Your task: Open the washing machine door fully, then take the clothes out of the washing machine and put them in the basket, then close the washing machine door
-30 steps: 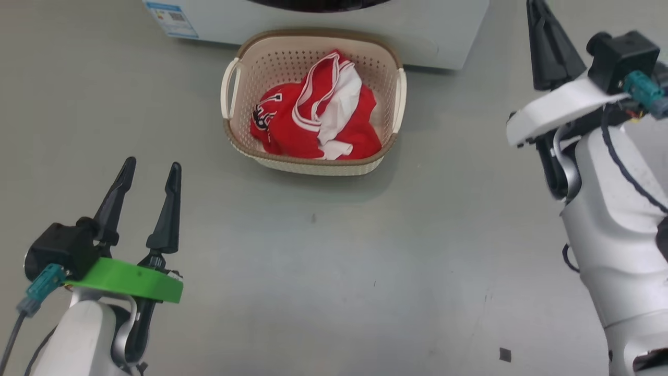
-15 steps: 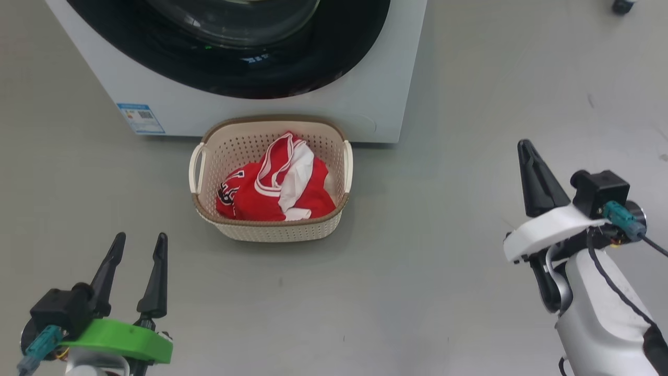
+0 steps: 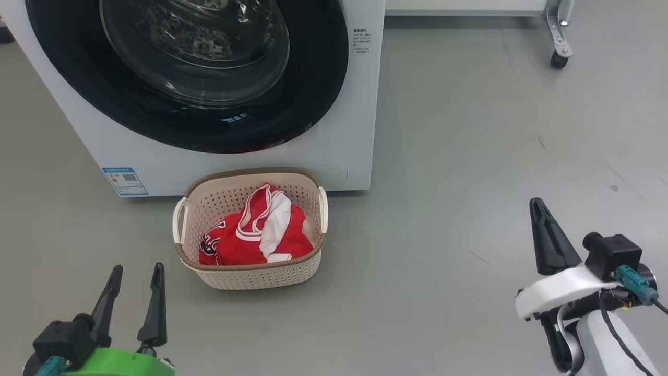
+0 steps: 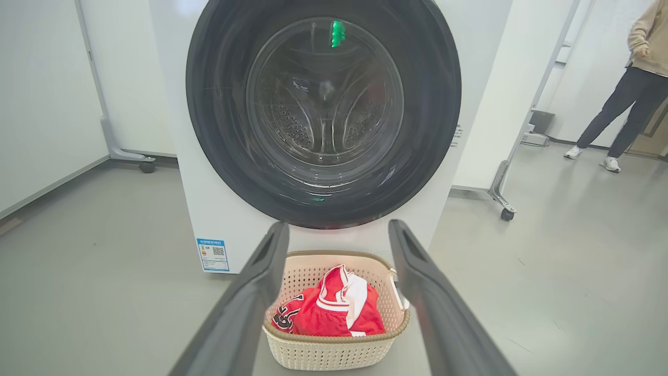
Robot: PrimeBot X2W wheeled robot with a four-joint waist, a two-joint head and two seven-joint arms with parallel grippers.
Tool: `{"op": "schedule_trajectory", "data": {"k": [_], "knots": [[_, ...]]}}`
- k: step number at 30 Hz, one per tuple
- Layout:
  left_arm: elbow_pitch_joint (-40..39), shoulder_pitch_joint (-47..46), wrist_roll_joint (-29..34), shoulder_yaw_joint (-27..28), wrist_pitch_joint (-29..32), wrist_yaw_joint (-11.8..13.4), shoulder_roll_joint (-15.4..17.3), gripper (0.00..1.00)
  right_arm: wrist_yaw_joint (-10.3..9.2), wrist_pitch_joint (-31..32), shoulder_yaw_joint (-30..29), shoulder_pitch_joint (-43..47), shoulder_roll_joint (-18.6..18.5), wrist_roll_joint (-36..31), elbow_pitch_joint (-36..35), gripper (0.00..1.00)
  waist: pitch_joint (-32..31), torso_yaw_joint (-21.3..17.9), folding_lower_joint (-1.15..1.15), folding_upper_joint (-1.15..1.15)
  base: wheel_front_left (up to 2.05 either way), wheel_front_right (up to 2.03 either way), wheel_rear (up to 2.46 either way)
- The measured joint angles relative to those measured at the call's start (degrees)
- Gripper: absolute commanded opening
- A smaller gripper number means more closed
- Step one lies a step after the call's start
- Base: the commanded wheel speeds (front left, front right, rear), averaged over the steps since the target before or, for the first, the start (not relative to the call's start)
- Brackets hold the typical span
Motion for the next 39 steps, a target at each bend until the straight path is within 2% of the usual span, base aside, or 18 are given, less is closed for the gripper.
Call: {"op": "schedule_trajectory", "data": {"k": [2, 3, 4, 5, 11, 25, 39], "knots": [[-0.40, 0.38, 0.10, 0.52, 0.00, 0.00, -0.12, 1.00, -0.44, 0.00, -0.03, 1.43, 0.04, -0.07, -0.74, 0.00, -0.63, -0.33, 0.00, 0.00, 0.00, 0.00, 0.00], [-0.42, 0.60, 0.27, 0.64, 0.01, 0.00, -0.13, 1.00, -0.45, 0.00, -0.11, 2.31, 0.03, -0.09, -0.99, 0.16, -0.90, -0.47, 0.00, 0.00, 0.00, 0.00, 0.00], [-0.48, 0.82, 0.45, 0.71, 0.01, 0.00, -0.16, 1.00, -0.85, 0.00, -0.33, 3.22, 0.12, -0.09, -1.42, 0.55, -1.14, -0.58, 0.00, 0.00, 0.00, 0.00, 0.00], [-0.64, 1.06, 0.47, 0.78, 0.01, 0.00, -0.22, 1.00, -1.00, 0.00, -0.62, 4.04, 0.21, -0.10, -1.93, 1.00, -1.31, -0.70, 0.00, 0.00, 0.00, 0.00, 0.00], [-1.24, 1.77, 0.45, 2.70, 0.00, 0.00, -1.64, 1.00, -1.94, 0.00, -1.36, 7.32, 0.44, -1.33, -4.92, 1.00, -1.58, -0.83, 0.00, 0.00, 0.00, 0.00, 0.00], [-2.40, 2.61, 2.18, 2.70, 0.01, 0.00, -1.81, 1.00, -2.01, 0.00, -2.13, 10.97, 1.40, -2.25, -9.70, 1.00, -1.12, -0.36, 0.00, 0.00, 0.00, 0.00, 0.00], [-2.43, 2.73, 2.19, 2.64, 0.01, 0.00, -2.43, 1.00, -1.99, 0.00, -2.22, 13.11, 2.18, -2.78, -11.31, 1.00, -0.85, -0.13, 0.00, 0.00, 0.00, 0.00, 0.00]]}}
